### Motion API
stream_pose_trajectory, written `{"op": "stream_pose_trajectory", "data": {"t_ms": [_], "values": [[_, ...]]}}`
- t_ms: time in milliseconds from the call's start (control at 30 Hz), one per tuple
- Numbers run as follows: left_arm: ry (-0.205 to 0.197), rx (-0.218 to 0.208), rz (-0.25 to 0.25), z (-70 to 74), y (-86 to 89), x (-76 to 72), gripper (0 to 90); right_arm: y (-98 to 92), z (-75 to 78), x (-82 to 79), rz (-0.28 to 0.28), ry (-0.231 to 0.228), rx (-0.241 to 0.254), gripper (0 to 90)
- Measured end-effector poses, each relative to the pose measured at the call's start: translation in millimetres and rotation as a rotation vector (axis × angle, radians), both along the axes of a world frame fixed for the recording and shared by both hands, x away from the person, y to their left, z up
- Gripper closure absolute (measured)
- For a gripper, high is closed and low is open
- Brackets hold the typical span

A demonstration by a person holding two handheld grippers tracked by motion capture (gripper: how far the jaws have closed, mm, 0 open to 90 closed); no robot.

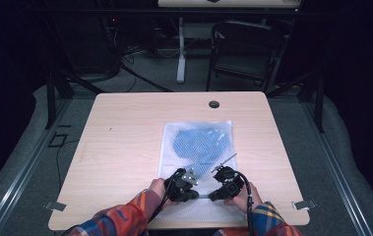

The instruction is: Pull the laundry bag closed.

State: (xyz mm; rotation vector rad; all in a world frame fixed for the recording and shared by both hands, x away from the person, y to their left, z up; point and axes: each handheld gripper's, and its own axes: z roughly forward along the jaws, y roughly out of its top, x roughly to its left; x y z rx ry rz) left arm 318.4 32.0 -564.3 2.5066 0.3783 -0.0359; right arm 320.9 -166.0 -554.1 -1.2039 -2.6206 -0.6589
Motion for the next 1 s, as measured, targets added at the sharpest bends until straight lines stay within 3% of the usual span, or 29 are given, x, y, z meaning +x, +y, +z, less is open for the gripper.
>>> {"op": "stream_pose_trajectory", "data": {"t_ms": [200,367,467,533,633,767,800,833,1000], "values": [[-0.003,0.004,-0.004,0.1,-0.4,-0.5,90.0,-2.5,2.3,-1.2,0.003,-0.01,-0.02,87.0],[-0.007,-0.001,-0.009,-0.3,0.3,0.3,90.0,-8.8,3.6,-1.4,-0.014,-0.006,0.0,87.0],[-0.007,0.002,-0.011,-0.1,0.6,0.6,90.0,-11.7,4.5,-1.0,-0.017,-0.008,-0.014,87.0],[-0.019,0.013,-0.003,-0.4,0.5,0.8,90.0,-12.0,3.6,-2.2,-0.04,-0.004,0.013,87.0],[-0.008,0.003,-0.002,-1.2,1.9,2.0,90.0,-16.0,5.3,-0.7,-0.017,0.002,-0.012,87.0],[-0.008,0.003,-0.001,-1.2,1.8,1.9,90.0,-20.5,5.3,-2.3,-0.04,0.005,-0.007,87.0],[-0.009,0.003,-0.001,-1.2,1.6,1.7,90.0,-20.8,4.9,-2.8,-0.047,0.009,0.011,87.0],[-0.01,0.003,-0.001,-1.2,1.4,1.6,90.0,-22.2,5.5,-2.9,-0.048,0.004,-0.01,87.0],[-0.008,0.003,-0.001,-1.2,1.6,1.7,90.0,-24.4,6.3,-3.3,-0.038,0.004,-0.011,87.0]]}}
